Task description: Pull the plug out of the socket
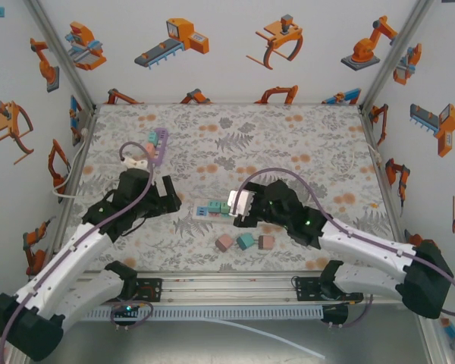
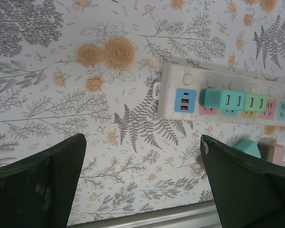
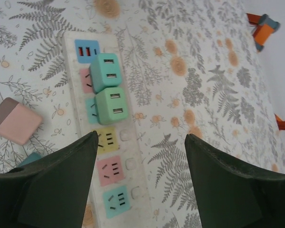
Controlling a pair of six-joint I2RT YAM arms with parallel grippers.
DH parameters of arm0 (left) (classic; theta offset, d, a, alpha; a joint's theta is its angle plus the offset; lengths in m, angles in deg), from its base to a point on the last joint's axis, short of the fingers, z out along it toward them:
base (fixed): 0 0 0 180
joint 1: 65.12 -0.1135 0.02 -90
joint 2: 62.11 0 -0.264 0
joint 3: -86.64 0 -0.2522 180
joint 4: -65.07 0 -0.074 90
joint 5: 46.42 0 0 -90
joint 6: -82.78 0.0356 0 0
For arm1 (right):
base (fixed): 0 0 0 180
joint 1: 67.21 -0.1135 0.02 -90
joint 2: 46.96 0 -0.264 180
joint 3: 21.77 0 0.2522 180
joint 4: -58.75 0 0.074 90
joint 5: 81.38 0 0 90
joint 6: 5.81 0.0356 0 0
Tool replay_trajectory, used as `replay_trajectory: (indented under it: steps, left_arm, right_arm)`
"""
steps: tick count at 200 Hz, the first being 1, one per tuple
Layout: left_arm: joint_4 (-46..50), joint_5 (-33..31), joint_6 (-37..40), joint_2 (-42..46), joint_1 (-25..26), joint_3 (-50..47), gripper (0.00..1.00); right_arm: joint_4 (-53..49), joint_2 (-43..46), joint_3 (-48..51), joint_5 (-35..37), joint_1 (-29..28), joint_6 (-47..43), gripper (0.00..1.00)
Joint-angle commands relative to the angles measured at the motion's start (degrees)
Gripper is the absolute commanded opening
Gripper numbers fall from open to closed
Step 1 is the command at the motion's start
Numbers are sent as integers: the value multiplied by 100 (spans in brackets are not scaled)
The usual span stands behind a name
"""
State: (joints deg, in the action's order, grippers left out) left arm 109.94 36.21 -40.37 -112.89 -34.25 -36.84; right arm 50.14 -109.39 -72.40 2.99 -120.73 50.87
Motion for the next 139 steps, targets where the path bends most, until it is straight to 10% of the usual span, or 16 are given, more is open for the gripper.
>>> replay_trajectory:
  steps: [1, 139]
  left_arm:
    - [-367, 751, -180, -354, -81, 193, 97]
    - [-1439, 1432, -160, -1774, -130, -180, 97]
  right_arm:
    - [22, -317, -333, -441, -27, -93, 69]
    - [-820, -2102, -1275, -1235, 227, 361, 70]
